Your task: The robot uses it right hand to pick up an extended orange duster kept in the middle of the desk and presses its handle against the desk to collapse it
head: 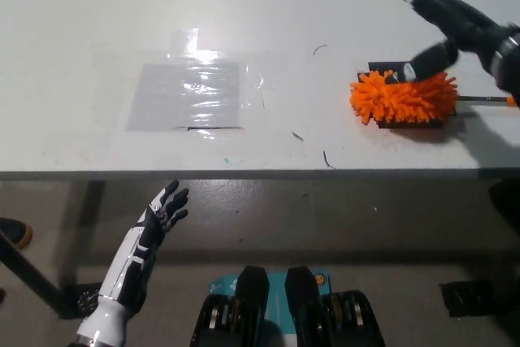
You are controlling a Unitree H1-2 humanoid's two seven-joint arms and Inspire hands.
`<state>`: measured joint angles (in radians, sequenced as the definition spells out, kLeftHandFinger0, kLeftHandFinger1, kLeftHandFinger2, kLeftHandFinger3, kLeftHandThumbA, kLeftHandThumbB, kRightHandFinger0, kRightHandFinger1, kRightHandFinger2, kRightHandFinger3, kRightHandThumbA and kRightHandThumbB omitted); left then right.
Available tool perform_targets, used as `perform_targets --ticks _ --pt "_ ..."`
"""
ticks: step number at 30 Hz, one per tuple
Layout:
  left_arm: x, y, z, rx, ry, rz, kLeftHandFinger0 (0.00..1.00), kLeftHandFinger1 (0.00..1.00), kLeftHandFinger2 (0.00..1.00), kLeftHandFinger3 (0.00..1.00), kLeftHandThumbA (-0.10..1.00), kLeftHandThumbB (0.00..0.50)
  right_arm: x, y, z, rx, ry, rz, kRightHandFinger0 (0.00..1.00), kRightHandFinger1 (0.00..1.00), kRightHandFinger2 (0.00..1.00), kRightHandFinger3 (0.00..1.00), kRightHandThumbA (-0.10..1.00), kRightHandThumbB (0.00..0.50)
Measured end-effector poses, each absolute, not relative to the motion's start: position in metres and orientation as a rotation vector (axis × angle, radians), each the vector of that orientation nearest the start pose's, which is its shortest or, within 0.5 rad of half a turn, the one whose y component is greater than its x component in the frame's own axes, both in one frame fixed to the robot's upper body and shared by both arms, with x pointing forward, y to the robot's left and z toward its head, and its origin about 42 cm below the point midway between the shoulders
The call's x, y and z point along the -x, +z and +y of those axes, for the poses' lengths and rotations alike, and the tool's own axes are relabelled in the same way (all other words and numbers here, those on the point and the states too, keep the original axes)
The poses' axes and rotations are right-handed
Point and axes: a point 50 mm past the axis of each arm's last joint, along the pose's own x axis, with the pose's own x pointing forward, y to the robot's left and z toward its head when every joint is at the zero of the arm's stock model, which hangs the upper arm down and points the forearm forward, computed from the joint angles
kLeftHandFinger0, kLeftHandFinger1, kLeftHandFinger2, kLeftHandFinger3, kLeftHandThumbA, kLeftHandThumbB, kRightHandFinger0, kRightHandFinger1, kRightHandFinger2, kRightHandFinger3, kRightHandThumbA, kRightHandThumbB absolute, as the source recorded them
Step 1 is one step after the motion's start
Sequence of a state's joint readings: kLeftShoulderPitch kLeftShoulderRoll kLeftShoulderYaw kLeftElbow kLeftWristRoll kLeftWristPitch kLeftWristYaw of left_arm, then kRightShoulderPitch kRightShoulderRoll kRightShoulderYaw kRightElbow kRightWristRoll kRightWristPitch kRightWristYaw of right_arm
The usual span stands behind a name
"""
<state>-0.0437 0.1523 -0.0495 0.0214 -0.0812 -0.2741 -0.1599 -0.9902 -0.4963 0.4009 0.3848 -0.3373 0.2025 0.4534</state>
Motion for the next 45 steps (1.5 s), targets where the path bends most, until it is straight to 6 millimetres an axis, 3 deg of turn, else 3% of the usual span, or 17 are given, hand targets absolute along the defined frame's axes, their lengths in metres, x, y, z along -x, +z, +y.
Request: perform_targets --ticks 6,8,14,22,30,33,35,39,45 --pt "-0.294 0.121 0.236 -0.089 -0.225 -0.283 1.0 1.0 1.0 1.0 1.0 0.094 -0.563 0.351 -0.222 1.165 0.456 0.085 1.0 1.0 1.0 1.0 1.0 0.399" --pt "-0.294 0.121 0.235 -0.091 -0.225 -0.283 1.0 1.0 1.0 1.0 1.0 0.1 -0.574 0.345 -0.22 1.188 0.448 0.167 1.0 1.0 1.0 1.0 1.0 0.423" --pt "-0.296 0.122 0.235 -0.095 -0.227 -0.286 1.0 1.0 1.0 1.0 1.0 0.078 -0.591 0.35 -0.21 1.232 0.432 0.275 1.0 1.0 1.0 1.0 1.0 0.444" --pt "-0.297 0.122 0.236 -0.096 -0.228 -0.288 1.0 1.0 1.0 1.0 1.0 0.104 -0.596 0.356 -0.206 1.255 0.446 0.288 1.0 1.0 1.0 1.0 1.0 0.43" --pt "-0.297 0.123 0.236 -0.096 -0.228 -0.29 1.0 1.0 1.0 1.0 1.0 0.08 -0.596 0.354 -0.206 1.263 0.478 0.277 1.0 1.0 1.0 1.0 1.0 0.406" --pt "-0.297 0.123 0.236 -0.097 -0.228 -0.29 1.0 1.0 1.0 1.0 1.0 0.07 -0.596 0.353 -0.206 1.288 0.488 0.278 1.0 1.0 1.0 1.0 1.0 0.417" --pt "-0.297 0.123 0.236 -0.099 -0.228 -0.29 1.0 1.0 1.0 1.0 1.0 0.065 -0.596 0.351 -0.207 1.307 0.491 0.286 1.0 1.0 1.0 1.0 1.0 0.473" --pt "-0.298 0.124 0.236 -0.099 -0.229 -0.291 1.0 1.0 1.0 1.0 1.0 0.065 -0.596 0.345 -0.212 1.305 0.487 0.318 1.0 1.0 1.0 1.0 1.0 0.5" --pt "-0.299 0.124 0.236 -0.099 -0.229 -0.294 1.0 1.0 1.0 1.0 1.0 0.065 -0.595 0.33 -0.211 1.314 0.498 0.37 1.0 1.0 1.0 1.0 1.0 0.455"
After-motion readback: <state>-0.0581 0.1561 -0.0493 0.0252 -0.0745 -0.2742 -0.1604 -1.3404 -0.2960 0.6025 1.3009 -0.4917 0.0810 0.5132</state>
